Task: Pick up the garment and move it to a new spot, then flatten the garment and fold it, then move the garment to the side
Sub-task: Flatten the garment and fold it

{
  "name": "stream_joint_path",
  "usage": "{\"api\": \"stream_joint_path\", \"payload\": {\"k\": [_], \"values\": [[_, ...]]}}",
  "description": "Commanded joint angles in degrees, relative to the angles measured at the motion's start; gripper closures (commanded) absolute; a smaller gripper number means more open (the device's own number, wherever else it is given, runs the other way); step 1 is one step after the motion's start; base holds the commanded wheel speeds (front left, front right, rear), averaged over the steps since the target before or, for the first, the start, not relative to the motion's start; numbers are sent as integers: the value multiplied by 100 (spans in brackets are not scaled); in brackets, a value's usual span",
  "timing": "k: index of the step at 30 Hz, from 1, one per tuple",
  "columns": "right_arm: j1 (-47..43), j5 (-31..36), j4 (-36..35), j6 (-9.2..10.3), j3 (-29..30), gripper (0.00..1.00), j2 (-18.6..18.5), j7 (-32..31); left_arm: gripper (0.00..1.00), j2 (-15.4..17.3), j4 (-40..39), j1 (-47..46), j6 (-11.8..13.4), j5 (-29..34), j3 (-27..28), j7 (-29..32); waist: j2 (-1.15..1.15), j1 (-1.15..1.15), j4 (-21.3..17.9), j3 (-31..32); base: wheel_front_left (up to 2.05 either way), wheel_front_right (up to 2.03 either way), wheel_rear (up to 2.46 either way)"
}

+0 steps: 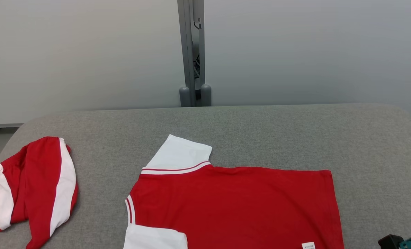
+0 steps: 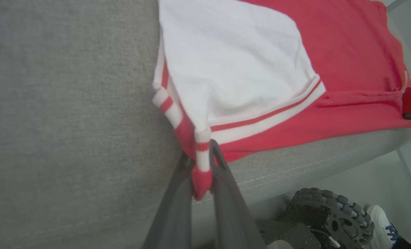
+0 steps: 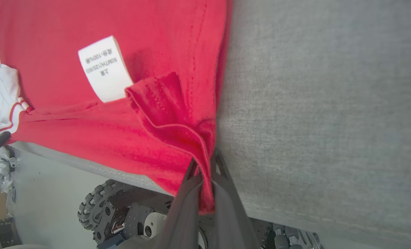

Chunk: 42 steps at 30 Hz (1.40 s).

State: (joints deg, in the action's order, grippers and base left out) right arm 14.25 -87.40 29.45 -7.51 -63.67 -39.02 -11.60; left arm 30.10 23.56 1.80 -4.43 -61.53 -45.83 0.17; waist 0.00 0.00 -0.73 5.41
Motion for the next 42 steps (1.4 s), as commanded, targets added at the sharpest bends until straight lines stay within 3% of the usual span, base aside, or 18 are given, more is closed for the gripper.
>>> {"api": "stream_joint_path", "payload": {"k": [1,5,6,7,8,9,10,22,30,36,40,42], "values": [[-92,-49,22,4,4,100,-89,-15,100,88,-26,43,54,-33,16,26,0,0,1,-5,0,0,0],[-77,-69,43,4,88,100,-79,72,100,186,-292,135,188,-43,24,109,0,0,3,-31,0,0,0],[-67,-76,70,4,109,82,-63,107,100,201,-345,145,225,-45,21,118,0,0,2,-38,0,0,0],[-78,-125,128,4,136,35,-44,104,100,217,-388,144,243,-61,24,136,0,0,3,-44,0,0,0],[-91,-163,186,4,151,0,-23,60,81,235,-426,141,271,-66,30,157,0,0,4,-49,0,0,0],[-77,-167,226,4,157,0,-11,45,9,256,-451,140,324,-45,43,143,0,0,6,-53,0,0,0],[-59,-195,276,4,181,0,-12,52,0,262,-465,162,376,-58,63,138,0,0,6,-57,0,0,0],[132,-82,784,24,301,0,-130,232,0,479,-704,156,660,-109,248,110,0,0,5,-56,0,0,0],[443,355,792,2,521,0,-60,1134,0,594,-908,-158,990,178,626,-524,0,0,-6,-59,0,0,0],[832,1163,717,2,819,0,105,2519,0,338,-877,-614,1272,726,888,-1340,0,0,-65,-65,0,0,0],[988,1694,771,2,1131,0,276,2686,0,126,-822,-788,1321,949,1069,-1490,0,0,-100,-84,0,0,0],[1121,2304,700,2,1711,0,430,2690,0,-42,-752,-873,1333,1167,1232,-1528,0,0,-150,-107,0,0,0]]}}
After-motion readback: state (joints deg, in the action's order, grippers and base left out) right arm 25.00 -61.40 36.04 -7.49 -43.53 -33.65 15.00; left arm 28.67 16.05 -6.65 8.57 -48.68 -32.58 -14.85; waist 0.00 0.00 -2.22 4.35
